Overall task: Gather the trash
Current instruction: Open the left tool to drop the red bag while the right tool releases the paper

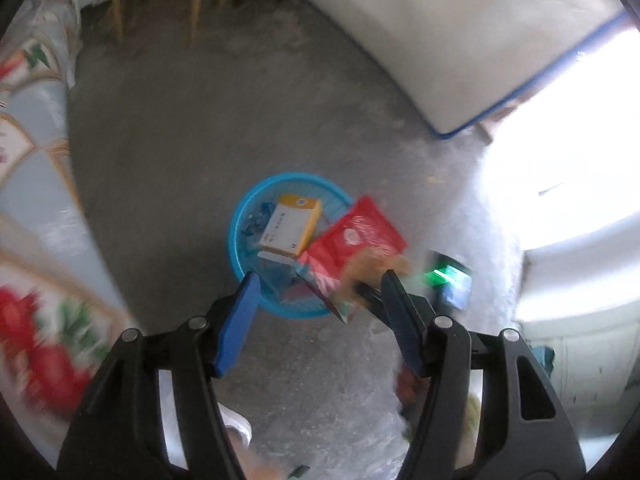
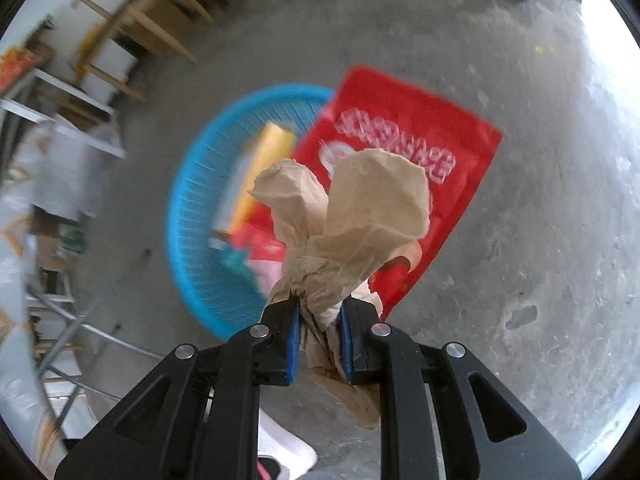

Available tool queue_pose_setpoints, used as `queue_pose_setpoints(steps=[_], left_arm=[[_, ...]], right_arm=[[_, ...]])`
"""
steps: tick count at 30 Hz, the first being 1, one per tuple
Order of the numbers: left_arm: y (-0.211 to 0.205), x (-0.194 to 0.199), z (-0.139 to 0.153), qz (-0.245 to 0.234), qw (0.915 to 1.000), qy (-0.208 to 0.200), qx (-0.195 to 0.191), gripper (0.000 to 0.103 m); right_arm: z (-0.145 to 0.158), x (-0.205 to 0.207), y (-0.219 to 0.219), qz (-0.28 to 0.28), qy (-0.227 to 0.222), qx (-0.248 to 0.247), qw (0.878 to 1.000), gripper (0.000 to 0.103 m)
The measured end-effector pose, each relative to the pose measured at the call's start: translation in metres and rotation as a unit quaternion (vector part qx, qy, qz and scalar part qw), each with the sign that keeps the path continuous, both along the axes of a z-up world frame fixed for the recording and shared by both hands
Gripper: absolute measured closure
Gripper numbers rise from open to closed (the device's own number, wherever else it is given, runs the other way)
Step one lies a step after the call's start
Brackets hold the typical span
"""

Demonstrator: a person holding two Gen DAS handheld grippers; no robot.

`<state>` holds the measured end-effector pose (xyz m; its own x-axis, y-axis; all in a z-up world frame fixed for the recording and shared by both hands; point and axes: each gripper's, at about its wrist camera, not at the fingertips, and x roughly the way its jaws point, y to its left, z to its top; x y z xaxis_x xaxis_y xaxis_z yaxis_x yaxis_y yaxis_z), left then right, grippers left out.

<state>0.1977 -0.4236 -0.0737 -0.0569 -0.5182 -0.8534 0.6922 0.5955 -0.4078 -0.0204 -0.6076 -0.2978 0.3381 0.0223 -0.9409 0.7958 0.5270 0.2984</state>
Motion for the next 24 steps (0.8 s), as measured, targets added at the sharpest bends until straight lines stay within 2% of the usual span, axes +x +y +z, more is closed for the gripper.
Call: queue_pose_setpoints(steps=[5,8,10,15,20,24], left_arm=[[0.074,-0.021,0.055,0.000,0.9982,-0.033,-0.050,0.044],[0.121,-0.031,0.074,0.020,0.9961,-0.046,-0.072,0.044],[0.145,-0.033,0.078,0.036,0.9947,-0.056,-0.078,0.044],[0.196,-0.038,0.080,0.089,0.9911,-0.061,-0.078,0.044],[0.233,-0.037,0.080,0.130,0.9860,-0.072,-0.074,0.044],[0.256,-0.034,0.075,0.151,0.9830,-0.068,-0.080,0.044]], right_arm=[[-0.038,0.019,-0.010,0.005,0.026,0.025,0.999,0.086],[-0.050,0.032,-0.011,0.009,0.030,0.034,0.999,0.086],[-0.060,0.041,-0.008,0.015,0.036,0.048,0.998,0.087],[-0.074,0.071,0.003,0.041,0.061,0.034,0.997,0.087],[-0.096,0.096,0.006,0.038,0.074,0.044,0.996,0.087],[-0.097,0.105,0.009,0.036,0.075,0.035,0.996,0.086]])
